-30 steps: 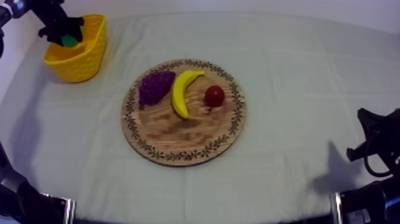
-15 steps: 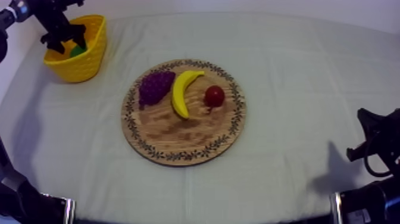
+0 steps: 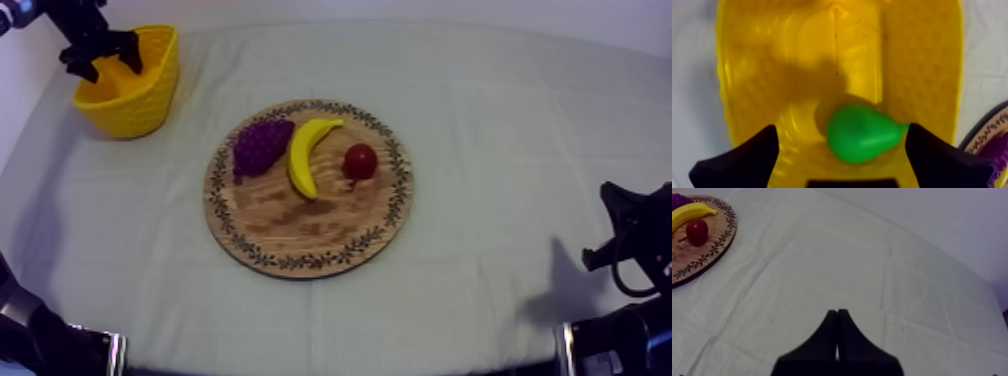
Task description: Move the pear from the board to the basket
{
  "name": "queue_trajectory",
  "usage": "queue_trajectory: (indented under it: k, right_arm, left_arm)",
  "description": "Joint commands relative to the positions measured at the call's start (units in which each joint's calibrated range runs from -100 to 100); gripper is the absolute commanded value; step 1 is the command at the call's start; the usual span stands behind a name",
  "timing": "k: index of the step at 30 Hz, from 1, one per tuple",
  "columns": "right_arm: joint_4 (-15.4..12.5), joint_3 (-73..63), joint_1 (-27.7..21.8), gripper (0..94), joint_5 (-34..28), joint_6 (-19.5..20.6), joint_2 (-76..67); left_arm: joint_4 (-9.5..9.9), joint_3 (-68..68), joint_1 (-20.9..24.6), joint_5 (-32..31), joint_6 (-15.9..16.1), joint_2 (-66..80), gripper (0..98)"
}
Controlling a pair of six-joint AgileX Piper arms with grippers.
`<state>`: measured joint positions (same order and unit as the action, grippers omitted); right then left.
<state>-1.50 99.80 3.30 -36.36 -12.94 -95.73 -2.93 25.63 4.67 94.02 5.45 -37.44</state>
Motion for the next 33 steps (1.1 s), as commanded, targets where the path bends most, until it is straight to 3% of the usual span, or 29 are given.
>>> queue_trajectory:
  k: [1, 9, 18, 27, 33]
  right_arm:
    - [0.01, -0.02, -0.01, 0.4, -0.02, -0.02, -0.03]
    - [0.01, -0.02, 0.05, 0.4, -0.02, 0.0, -0.03]
    - [0.01, -0.02, 0.07, 0.4, -0.02, -0.03, -0.03]
    - [0.01, -0.02, 0.07, 0.4, -0.02, 0.01, -0.03]
    - [0.01, -0.02, 0.07, 0.4, -0.02, -0.01, -0.03]
  left_arm:
    - [0.18, -0.43, -0.15, 0.58, 0.09, 2.42, 96.2]
    - [1.28, -5.73, -0.74, 1.85, 0.38, 12.35, 95.6]
    - [1.58, -13.69, -1.14, 1.66, 0.31, 24.81, 86.8]
    - [0.04, -26.25, -0.41, -3.8, 1.9, 37.15, 73.5]
    - [-2.31, -34.91, 0.87, -7.27, 3.58, 45.7, 67.1]
